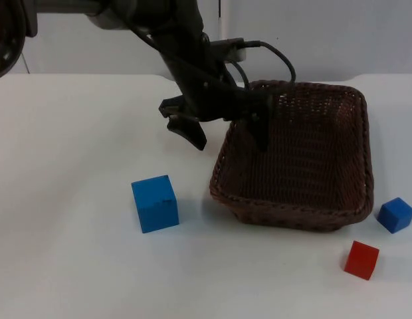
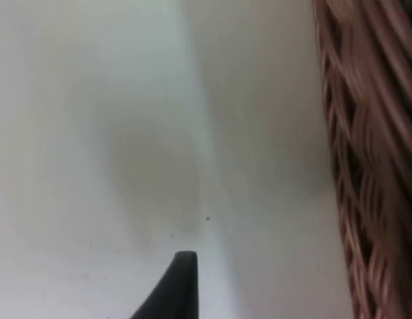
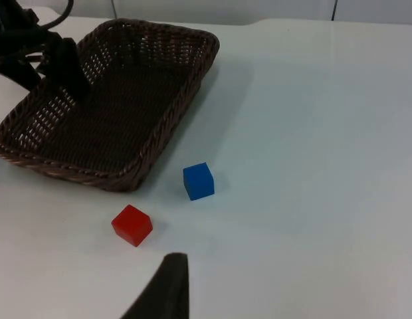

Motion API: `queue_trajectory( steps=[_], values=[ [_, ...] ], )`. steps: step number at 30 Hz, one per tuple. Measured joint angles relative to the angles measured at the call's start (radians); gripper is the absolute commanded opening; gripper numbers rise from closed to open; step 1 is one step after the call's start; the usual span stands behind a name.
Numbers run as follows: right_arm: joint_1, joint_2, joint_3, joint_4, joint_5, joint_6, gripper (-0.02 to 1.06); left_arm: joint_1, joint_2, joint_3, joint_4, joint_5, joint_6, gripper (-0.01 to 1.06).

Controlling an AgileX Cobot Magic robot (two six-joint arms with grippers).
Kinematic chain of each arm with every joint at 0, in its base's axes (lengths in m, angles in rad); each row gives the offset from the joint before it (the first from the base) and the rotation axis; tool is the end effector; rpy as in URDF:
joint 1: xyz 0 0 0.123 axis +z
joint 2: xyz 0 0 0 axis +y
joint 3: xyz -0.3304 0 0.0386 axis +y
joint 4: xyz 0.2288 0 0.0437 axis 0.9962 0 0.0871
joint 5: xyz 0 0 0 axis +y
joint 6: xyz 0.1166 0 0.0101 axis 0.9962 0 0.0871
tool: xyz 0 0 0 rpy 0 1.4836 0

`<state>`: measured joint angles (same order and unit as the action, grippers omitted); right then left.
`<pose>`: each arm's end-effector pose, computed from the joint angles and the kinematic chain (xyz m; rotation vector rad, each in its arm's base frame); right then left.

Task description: Pick up the basket with the left hand and place the largest block into the basket with the right hand.

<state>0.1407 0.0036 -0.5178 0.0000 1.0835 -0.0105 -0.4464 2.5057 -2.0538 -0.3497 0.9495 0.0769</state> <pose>-0.0484 -0.0069 0.2590 -0.1551 2.0480 0.0809 0.4778 -0.2649 0.1197 0.5130 2.8589 -0.5150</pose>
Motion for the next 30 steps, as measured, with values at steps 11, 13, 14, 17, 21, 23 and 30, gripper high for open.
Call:
queue_trajectory(
  steps=[11, 13, 14, 17, 21, 23, 30],
  values=[
    [0.0, 0.0, 0.0, 0.0, 0.0, 0.0, 1.05, 0.0, 0.01, 0.0, 0.0, 0.002, 0.0, 0.59],
    [0.0, 0.0, 0.0, 0.0, 0.0, 0.0, 1.05, 0.0, 0.01, 0.0, 0.0, 0.004, -0.003, 0.48],
    [0.0, 0.0, 0.0, 0.0, 0.0, 0.0, 1.05, 0.0, 0.01, 0.0, 0.0, 0.007, -0.007, 0.37],
    [0.0, 0.0, 0.0, 0.0, 0.0, 0.0, 1.05, 0.0, 0.01, 0.0, -0.012, 0.008, -0.011, 0.23],
    [0.0, 0.0, 0.0, 0.0, 0.0, 0.0, 1.05, -0.002, 0.01, 0.0, -0.039, 0.011, -0.026, -0.01],
    [0.0, 0.0, 0.0, 0.0, 0.0, 0.0, 1.05, -0.002, 0.01, -0.002, -0.043, 0.009, -0.024, 0.0],
    [0.0, 0.0, 0.0, 0.0, 0.0, 0.0, 1.05, -0.004, -0.013, -0.002, -0.049, 0.012, -0.026, 0.0]
  ],
)
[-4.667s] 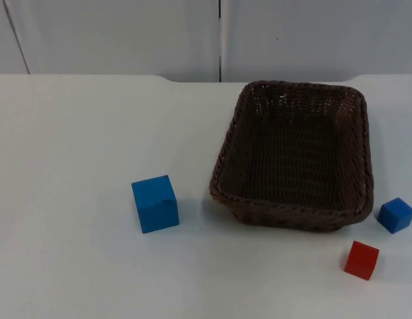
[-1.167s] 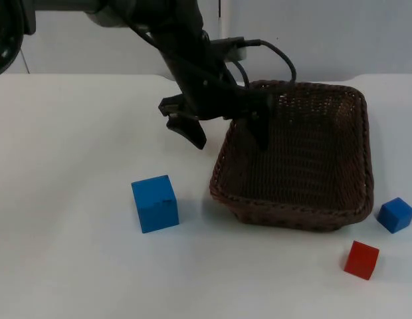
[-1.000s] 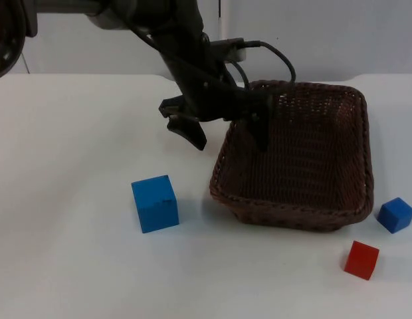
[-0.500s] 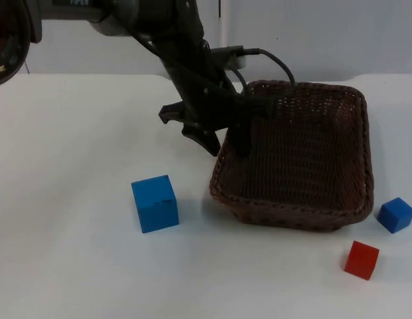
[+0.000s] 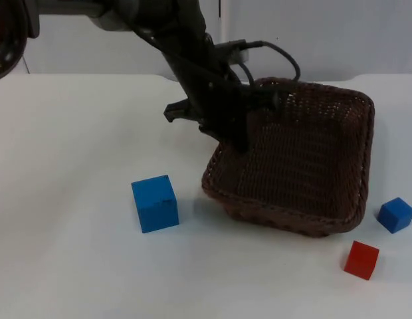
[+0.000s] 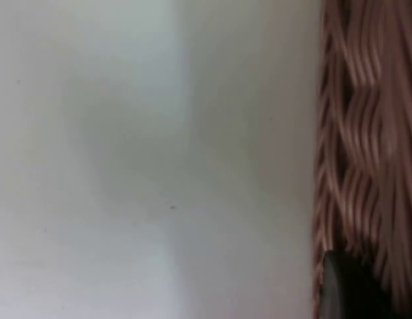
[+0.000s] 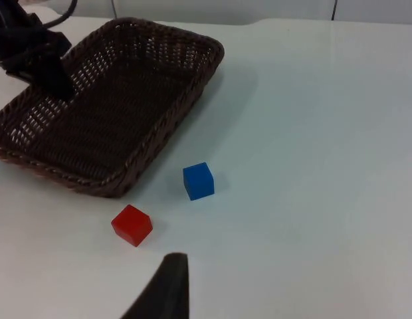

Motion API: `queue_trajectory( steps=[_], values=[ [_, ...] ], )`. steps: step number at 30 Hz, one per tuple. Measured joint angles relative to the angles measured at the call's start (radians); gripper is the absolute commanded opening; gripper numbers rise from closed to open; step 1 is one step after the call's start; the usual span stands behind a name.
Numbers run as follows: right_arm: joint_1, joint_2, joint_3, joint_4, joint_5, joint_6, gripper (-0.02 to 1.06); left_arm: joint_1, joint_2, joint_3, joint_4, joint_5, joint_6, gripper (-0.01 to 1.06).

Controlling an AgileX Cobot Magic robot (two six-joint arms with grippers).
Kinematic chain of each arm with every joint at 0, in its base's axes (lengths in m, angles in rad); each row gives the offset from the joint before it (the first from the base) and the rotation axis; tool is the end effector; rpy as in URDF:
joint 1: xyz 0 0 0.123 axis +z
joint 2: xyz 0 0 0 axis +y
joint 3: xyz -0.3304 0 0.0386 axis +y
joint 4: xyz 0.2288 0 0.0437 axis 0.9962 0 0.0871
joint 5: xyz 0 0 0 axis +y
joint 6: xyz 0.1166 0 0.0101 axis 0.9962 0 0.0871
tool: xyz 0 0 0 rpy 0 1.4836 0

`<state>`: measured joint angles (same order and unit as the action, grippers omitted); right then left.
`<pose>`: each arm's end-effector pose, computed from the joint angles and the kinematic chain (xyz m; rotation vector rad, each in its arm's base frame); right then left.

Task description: Pick up the basket with the left hand and place the largest block into the basket with the right hand.

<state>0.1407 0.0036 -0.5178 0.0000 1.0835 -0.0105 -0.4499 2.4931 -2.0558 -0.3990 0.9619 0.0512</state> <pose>-0.0484 -0.0069 0.2590 -0.1551 2.0480 0.0809 0.4744 -0.2706 0.1284 0.4534 2.8687 -0.5872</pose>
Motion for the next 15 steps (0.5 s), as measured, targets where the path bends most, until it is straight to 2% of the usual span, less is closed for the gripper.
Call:
queue_trajectory(
  steps=[10, 15],
  values=[
    [0.0, 0.0, 0.0, 0.0, 0.0, 0.0, 1.05, 0.0, -0.142, 0.0, 0.004, 0.006, -0.013, 0.0],
    [0.0, 0.0, 0.0, 0.0, 0.0, 0.003, 1.05, 0.0, -0.196, 0.0, 0.008, 0.036, -0.014, 0.0]
  ],
)
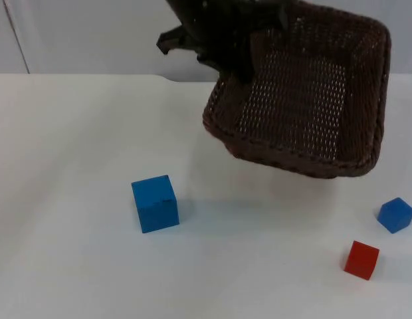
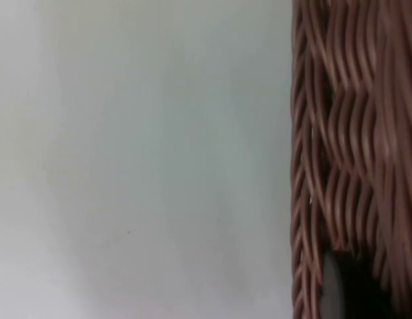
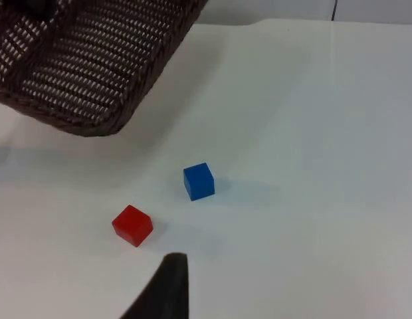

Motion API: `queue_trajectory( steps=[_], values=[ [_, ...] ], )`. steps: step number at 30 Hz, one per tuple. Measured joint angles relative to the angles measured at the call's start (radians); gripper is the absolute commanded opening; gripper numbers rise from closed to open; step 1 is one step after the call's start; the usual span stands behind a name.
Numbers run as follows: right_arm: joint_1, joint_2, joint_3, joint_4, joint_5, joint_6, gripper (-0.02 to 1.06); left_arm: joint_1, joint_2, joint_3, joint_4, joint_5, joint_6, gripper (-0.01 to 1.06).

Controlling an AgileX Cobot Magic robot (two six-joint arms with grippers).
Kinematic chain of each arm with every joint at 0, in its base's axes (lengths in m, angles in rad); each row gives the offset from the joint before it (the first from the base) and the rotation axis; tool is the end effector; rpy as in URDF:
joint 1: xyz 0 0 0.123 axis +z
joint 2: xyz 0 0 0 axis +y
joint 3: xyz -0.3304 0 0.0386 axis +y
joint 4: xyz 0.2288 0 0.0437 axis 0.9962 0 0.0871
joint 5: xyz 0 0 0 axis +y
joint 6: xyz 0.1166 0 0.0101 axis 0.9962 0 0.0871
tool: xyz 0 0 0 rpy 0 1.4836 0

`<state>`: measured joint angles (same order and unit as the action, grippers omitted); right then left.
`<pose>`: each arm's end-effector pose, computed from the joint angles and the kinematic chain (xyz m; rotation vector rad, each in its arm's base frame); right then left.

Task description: Pick up the basket with the left hand and place the largest block into the basket with the right hand.

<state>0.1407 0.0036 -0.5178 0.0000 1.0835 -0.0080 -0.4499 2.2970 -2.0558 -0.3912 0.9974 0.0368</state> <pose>-0.0484 -0.0069 0.2590 -0.1526 2.0482 0.0824 0.4606 -0.2641 0.2326 0.4681 2.7041 -0.6267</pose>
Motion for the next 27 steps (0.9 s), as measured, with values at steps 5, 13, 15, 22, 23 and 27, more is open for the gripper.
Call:
queue_trajectory(
  steps=[5, 13, 15, 22, 23, 27],
  values=[
    [0.0, 0.0, 0.0, 0.0, 0.0, 0.0, 1.05, 0.0, -0.007, 0.0, 0.0, 0.041, -0.004, 0.0],
    [0.0, 0.0, 0.0, 0.0, 0.0, 0.0, 1.05, 0.0, -0.007, 0.0, 0.002, 0.112, -0.01, 0.0],
    [0.0, 0.0, 0.0, 0.0, 0.0, 0.0, 1.05, 0.0, -0.007, 0.0, 0.002, 0.12, -0.01, 0.0],
    [0.0, 0.0, 0.0, 0.0, 0.0, 0.0, 1.05, 0.0, -0.013, 0.0, -0.021, 0.156, -0.01, 0.0],
    [0.0, 0.0, 0.0, 0.0, 0.0, 0.0, 1.05, 0.0, -0.021, 0.002, -0.04, 0.167, 0.003, 0.0],
    [0.0, 0.0, 0.0, 0.0, 0.0, 0.0, 1.05, 0.0, -0.039, 0.011, -0.081, 0.188, 0.033, 0.0]
  ],
)
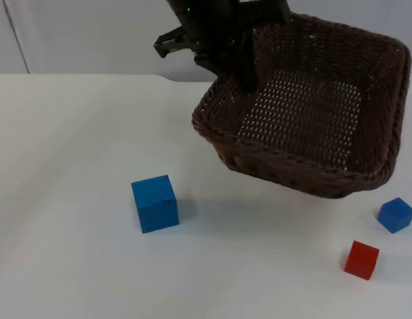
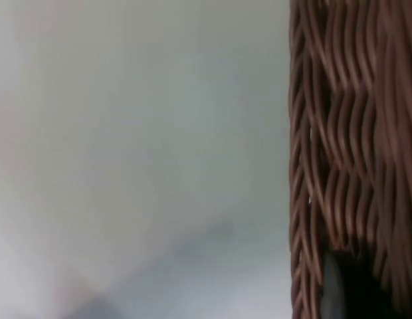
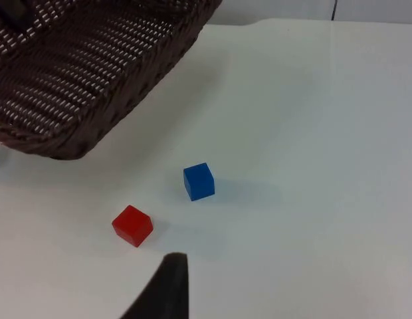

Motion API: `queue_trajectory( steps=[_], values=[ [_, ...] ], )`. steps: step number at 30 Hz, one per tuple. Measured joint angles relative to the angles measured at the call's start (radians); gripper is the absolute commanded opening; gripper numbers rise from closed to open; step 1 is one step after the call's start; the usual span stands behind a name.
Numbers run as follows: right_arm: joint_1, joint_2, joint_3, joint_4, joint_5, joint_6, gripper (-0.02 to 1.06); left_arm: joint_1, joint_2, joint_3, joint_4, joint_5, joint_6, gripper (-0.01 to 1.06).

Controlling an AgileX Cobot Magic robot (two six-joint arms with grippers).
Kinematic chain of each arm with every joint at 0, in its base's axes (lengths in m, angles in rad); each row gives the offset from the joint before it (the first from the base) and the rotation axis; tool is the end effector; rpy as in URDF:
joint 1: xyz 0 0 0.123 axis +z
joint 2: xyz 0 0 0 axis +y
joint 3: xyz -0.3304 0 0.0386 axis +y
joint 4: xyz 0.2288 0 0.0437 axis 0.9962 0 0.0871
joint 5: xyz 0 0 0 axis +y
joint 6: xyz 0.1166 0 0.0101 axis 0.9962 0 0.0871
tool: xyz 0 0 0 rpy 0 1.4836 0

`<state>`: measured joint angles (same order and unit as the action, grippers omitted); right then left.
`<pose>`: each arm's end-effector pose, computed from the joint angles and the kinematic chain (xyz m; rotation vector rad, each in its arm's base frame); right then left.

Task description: Pick up the basket with the left hand and place the largest block into the basket with the right hand.

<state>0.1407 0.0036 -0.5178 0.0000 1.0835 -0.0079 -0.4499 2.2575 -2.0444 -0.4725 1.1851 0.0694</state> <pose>-0.0484 -0.0069 0.2590 -0.1525 2.0482 0.0825 0.4321 -0.2635 0.2470 0.5688 2.8308 -0.7359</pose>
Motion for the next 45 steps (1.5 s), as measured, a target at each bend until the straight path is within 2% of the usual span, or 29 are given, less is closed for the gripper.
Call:
queue_trajectory(
  steps=[12, 18, 22, 23, 28, 30, 33, 39, 40, 45],
  values=[
    [0.0, 0.0, 0.0, 0.0, 0.0, 0.0, 1.05, 0.0, -0.108, 0.148, -0.025, -0.028, 0.04, 0.0],
    [0.0, 0.0, 0.0, 0.0, 0.0, 0.0, 1.05, 0.008, -0.222, 0.283, -0.033, -0.07, 0.066, 0.0],
    [0.0, 0.0, 0.0, 0.0, 0.0, 0.0, 1.05, 0.047, -0.339, 0.427, -0.035, -0.114, 0.079, 0.0],
    [0.0, 0.0, 0.0, 0.0, 0.0, 0.0, 1.05, 0.047, -0.339, 0.427, -0.035, -0.114, 0.079, 0.0],
    [0.0, 0.0, 0.0, 0.0, 0.0, 0.0, 1.05, 0.106, -0.453, 0.563, -0.045, -0.161, 0.081, 0.0],
    [0.0, 0.0, 0.0, 0.0, 0.0, 0.0, 1.05, 0.153, -0.538, 0.654, -0.062, -0.187, 0.091, 0.0],
    [0.0, 0.0, 0.0, 0.0, 0.0, 0.0, 1.05, 0.179, -0.584, 0.703, -0.08, -0.196, 0.109, 0.0],
    [0.0, 0.0, 0.0, 0.0, 0.0, 0.0, 1.05, 0.296, -0.791, 0.91, -0.148, -0.205, 0.178, 0.0],
    [0.0, 0.0, 0.0, 0.0, 0.0, 0.0, 1.05, 0.296, -0.791, 0.91, -0.148, -0.205, 0.178, 0.0],
    [0.0, 0.0, 0.0, 0.0, 0.0, 0.0, 1.05, 0.423, -0.959, 1.076, -0.156, -0.216, 0.186, 0.0]
  ],
)
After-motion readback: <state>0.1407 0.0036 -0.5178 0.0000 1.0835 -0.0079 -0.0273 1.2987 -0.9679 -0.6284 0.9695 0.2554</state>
